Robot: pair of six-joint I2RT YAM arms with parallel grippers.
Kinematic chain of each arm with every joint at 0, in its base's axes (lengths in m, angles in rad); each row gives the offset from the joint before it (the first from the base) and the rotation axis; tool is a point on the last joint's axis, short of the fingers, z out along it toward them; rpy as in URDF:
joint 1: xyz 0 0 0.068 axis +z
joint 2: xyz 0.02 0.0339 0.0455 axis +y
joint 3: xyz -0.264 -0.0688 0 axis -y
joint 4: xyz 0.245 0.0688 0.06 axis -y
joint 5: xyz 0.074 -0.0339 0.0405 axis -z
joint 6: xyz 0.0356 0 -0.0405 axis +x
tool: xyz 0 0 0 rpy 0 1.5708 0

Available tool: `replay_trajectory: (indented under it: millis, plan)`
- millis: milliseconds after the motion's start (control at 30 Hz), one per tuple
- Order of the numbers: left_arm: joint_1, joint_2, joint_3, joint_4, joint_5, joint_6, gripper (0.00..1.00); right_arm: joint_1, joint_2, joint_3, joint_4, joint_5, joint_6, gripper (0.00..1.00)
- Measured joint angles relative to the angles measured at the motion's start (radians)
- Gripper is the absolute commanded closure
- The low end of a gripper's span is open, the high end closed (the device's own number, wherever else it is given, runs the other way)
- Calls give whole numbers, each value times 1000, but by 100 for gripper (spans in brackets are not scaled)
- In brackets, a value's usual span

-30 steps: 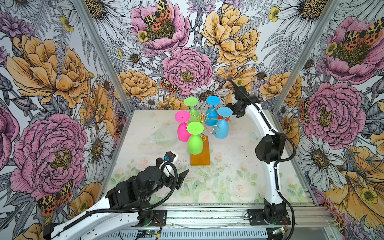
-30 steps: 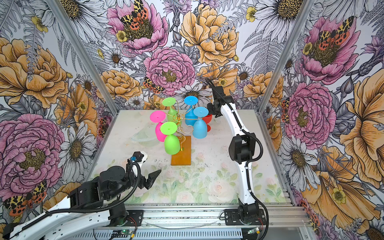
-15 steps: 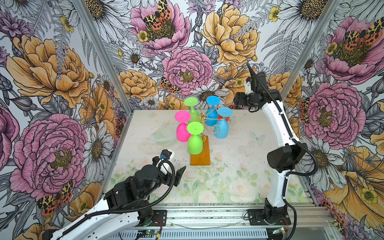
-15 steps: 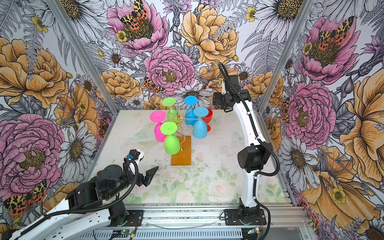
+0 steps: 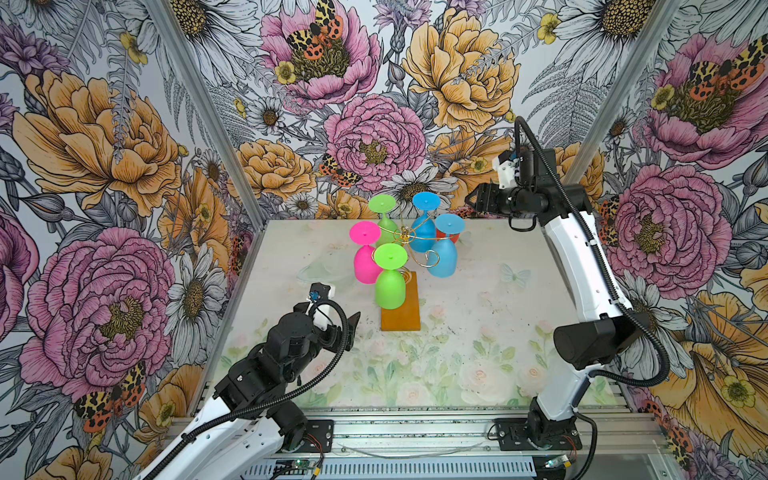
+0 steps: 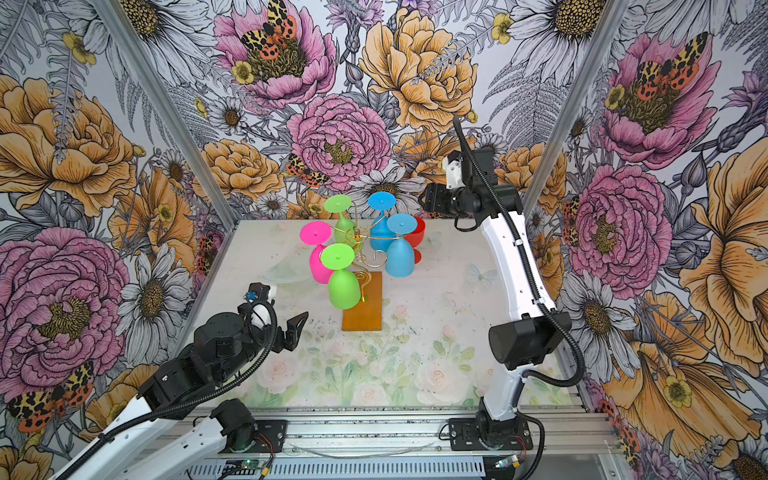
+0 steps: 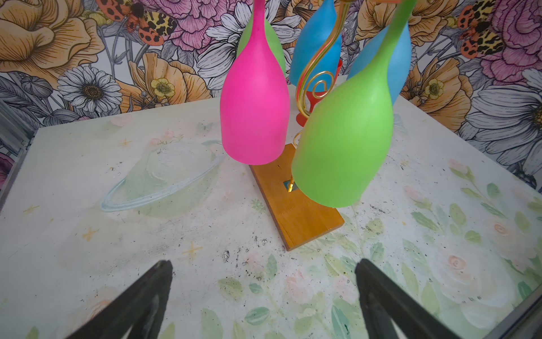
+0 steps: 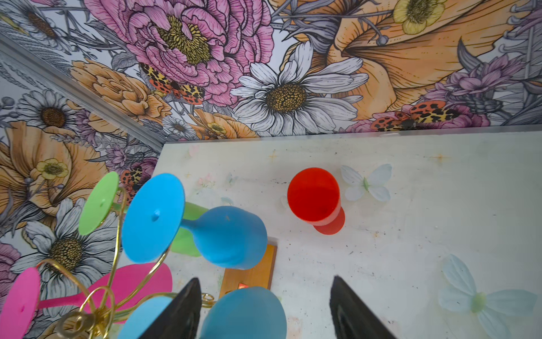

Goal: Take the wine glass off the wine glass rack
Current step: 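Raise the right gripper and move it toward a blue glass on the rack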

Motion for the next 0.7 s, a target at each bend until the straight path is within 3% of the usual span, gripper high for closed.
replay_trajectory:
  millis: [333,700]
  plan:
    - [139,31,-5,62,106,8,1,6,-160,-285,153,-171,90,35]
    - [172,37,-6,90,150,10,1,8,-203,-465,283,-262,180,43]
